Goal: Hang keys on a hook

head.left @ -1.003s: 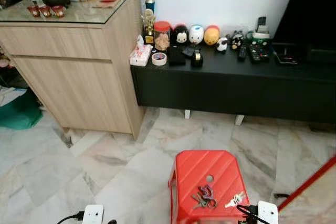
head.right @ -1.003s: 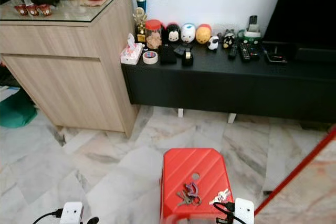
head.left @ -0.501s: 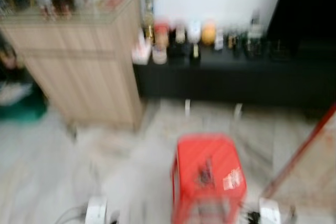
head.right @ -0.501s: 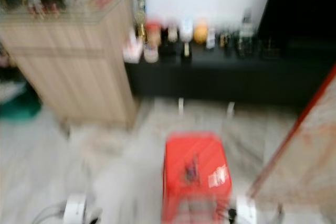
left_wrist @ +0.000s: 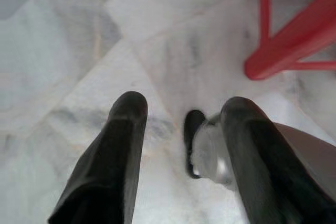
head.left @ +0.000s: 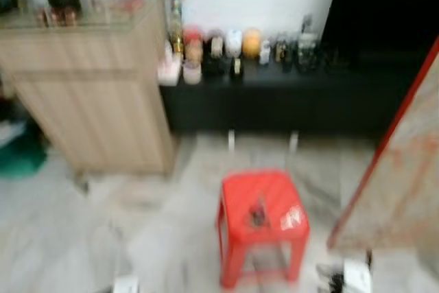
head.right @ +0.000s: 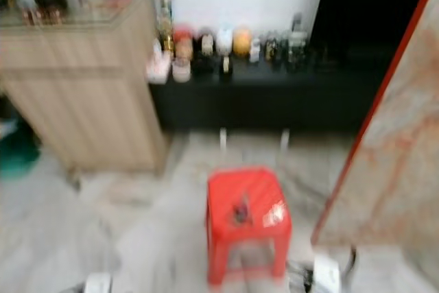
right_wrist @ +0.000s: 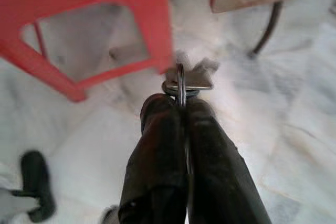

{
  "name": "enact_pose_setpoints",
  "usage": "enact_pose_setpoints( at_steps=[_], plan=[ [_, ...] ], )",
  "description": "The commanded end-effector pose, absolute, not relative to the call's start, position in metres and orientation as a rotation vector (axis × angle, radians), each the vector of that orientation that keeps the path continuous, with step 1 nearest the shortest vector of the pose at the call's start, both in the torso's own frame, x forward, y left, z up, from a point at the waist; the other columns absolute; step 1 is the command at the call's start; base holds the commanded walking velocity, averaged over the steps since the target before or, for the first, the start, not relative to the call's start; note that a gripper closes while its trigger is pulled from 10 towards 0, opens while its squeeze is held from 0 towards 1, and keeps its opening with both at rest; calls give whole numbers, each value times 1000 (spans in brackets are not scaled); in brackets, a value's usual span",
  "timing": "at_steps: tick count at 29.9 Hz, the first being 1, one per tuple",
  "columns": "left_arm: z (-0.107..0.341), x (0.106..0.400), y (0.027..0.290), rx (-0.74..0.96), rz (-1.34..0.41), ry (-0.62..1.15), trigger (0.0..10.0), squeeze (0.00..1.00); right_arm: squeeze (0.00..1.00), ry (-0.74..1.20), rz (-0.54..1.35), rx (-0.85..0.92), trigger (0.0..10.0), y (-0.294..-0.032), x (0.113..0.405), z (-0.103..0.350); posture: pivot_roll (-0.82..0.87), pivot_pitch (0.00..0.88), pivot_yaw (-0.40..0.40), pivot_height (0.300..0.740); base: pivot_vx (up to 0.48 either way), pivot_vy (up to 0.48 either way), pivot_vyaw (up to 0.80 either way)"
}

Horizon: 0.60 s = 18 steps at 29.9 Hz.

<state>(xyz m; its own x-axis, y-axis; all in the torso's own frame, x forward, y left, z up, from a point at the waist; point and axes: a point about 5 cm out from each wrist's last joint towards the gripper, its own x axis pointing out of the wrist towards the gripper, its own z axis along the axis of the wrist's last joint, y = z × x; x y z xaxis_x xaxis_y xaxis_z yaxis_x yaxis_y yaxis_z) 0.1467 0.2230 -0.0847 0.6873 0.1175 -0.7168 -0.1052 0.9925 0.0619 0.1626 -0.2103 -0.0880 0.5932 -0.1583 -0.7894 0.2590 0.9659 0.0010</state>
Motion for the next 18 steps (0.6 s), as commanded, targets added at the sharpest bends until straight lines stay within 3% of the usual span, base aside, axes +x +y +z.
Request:
enact_pose_setpoints(
  at_steps=[1, 8, 18],
  plan=[
    [-82, 153, 218, 15, 108, 776, 10000, 0, 0, 900, -261, 110, 10000, -217, 160, -87, 15, 0, -22, 740, 0, 0, 0],
    [-79, 163, 214, 30, 81, 753, 10000, 0, 0, 882, -265, 114, 10000, -218, 166, -85, 2, 0, -8, 740, 0, 0, 0],
    [-77, 167, 213, 42, 71, 748, 10000, 0, 0, 864, -261, 123, 10000, -217, 170, -83, -18, 0, -6, 740, 0, -274, 0]
  ],
)
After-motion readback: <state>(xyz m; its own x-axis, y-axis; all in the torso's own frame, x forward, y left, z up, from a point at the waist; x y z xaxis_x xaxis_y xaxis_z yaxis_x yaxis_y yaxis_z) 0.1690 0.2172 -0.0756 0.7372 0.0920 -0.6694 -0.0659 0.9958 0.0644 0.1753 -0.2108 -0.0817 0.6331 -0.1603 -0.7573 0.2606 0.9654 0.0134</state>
